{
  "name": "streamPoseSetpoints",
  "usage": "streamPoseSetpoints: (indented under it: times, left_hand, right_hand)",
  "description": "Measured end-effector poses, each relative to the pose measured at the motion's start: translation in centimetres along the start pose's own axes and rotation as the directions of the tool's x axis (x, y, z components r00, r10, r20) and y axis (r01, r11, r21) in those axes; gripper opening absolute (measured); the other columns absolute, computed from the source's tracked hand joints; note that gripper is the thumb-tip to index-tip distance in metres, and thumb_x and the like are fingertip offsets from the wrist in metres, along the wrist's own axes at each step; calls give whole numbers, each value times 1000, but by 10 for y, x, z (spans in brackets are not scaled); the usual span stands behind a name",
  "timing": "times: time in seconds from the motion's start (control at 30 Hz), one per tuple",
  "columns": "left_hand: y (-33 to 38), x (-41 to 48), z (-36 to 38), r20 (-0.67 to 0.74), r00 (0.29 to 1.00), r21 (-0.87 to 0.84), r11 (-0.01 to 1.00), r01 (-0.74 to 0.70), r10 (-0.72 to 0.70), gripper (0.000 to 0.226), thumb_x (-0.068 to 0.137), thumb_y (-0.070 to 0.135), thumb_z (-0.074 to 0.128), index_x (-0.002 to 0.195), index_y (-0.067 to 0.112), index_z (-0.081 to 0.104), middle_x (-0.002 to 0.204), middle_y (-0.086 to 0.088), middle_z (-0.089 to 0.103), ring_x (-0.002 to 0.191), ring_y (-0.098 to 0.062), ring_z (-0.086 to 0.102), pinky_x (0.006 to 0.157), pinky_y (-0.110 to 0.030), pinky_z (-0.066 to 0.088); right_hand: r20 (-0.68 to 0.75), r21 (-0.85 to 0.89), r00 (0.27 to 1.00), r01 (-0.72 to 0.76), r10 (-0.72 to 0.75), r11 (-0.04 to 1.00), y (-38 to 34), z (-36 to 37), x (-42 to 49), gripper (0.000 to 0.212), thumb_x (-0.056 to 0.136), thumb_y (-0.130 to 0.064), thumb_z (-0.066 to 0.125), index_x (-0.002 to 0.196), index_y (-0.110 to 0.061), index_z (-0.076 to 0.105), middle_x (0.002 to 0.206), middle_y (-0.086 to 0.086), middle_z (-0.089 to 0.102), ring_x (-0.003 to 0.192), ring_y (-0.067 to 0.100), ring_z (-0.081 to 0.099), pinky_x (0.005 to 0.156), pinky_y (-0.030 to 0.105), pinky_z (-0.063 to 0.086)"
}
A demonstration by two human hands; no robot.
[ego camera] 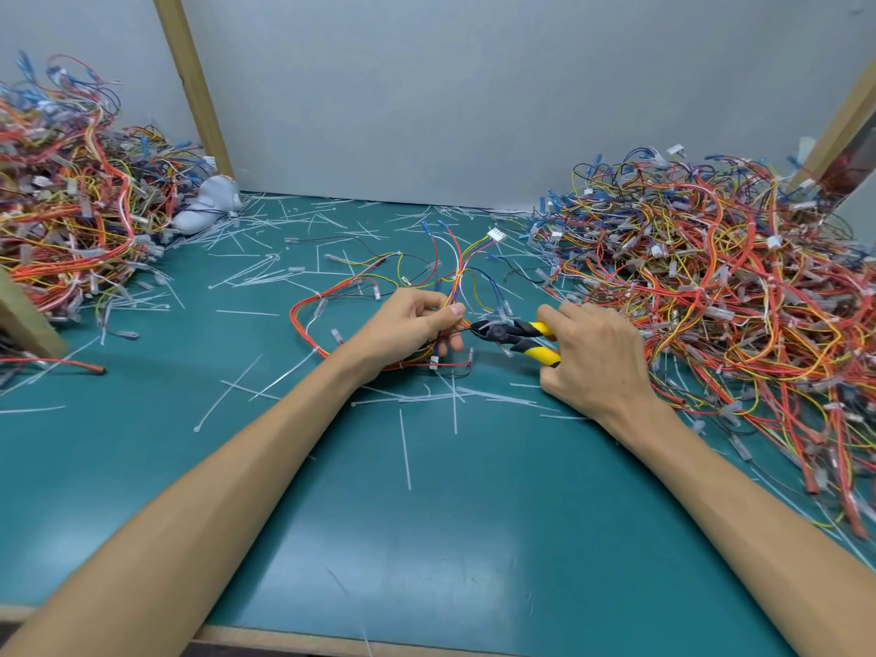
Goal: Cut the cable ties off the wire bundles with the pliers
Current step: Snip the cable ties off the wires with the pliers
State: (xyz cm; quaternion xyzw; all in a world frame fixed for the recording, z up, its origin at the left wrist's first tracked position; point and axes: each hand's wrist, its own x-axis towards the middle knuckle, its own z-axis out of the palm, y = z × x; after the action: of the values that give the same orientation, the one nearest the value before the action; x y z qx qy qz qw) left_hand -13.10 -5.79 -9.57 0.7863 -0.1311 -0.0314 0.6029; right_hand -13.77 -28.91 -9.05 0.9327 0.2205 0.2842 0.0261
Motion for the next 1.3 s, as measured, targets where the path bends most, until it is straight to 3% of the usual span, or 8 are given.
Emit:
streamPoseSetpoints:
  times: [0.1, 0.23, 0.43, 0.63, 0.83, 1.03, 1.3]
  left_hand:
    - [-1, 0, 0, 10, 1000, 1, 1000, 9, -9, 27, 100, 22, 52, 83, 2, 57, 65, -1, 67, 53, -11, 54, 54, -17, 45]
    - [-1, 0, 1, 10, 1000, 14, 1000, 15, -15, 28, 100, 22, 52, 87, -2, 59, 64, 1, 68, 53, -11, 54, 54, -18, 46]
    - [0, -1, 1, -2, 1000, 16, 1000, 1, -1, 28, 100, 22, 52, 76, 7, 57, 64, 1, 68, 52, -11, 55, 54, -19, 46]
    - [3, -2, 1, -4, 1000, 11, 1000, -2, 2, 32, 100, 21, 52, 70, 11, 55, 64, -1, 67, 50, -9, 54, 53, -16, 44]
    - [1, -1, 1, 3, 1000, 15, 1000, 2, -3, 30, 100, 21, 52, 75, 6, 56, 64, 1, 68, 51, -10, 54, 53, -17, 45]
    - [0, 0, 1, 2, 1000, 12, 1000, 4, -4, 29, 100, 22, 52, 77, 4, 56, 64, 0, 68, 51, -10, 54, 53, -18, 46]
    - [-2, 1, 2, 6, 1000, 39, 999, 18, -18, 36, 99, 24, 53, 85, -9, 57, 64, 1, 69, 53, -12, 54, 56, -21, 46]
  right_hand:
    - [36, 51, 999, -25, 23, 998, 0, 0, 0, 22, 54, -25, 55, 69, -15, 42, 56, -4, 36, 50, 27, 35, 49, 24, 16]
    - [52, 83, 998, -48, 44, 995, 2, 2, -2, 21, 60, -31, 51, 68, -15, 40, 54, -4, 34, 50, 28, 37, 47, 23, 14]
    - [15, 37, 1000, -16, 15, 999, 4, 6, 0, 37, 53, -18, 66, 88, -12, 54, 74, 5, 51, 69, 27, 44, 61, 30, 31]
    - [-3, 27, 1000, -10, 10, 1000, 3, 6, -1, 34, 54, -19, 67, 85, -12, 53, 75, 5, 53, 70, 29, 48, 61, 34, 36]
    - [30, 31, 999, -31, 30, 999, 4, 1, -1, 26, 54, -20, 62, 72, -16, 44, 59, -3, 41, 55, 27, 40, 49, 24, 20]
    - [86, 11, 996, -31, 30, 999, 4, 1, -1, 25, 61, -22, 62, 75, -16, 42, 61, -2, 39, 56, 26, 38, 48, 24, 13]
    - [133, 58, 991, -22, 14, 998, 6, 1, -1, 19, 58, -32, 44, 69, -18, 38, 54, -4, 30, 54, 30, 38, 48, 26, 13]
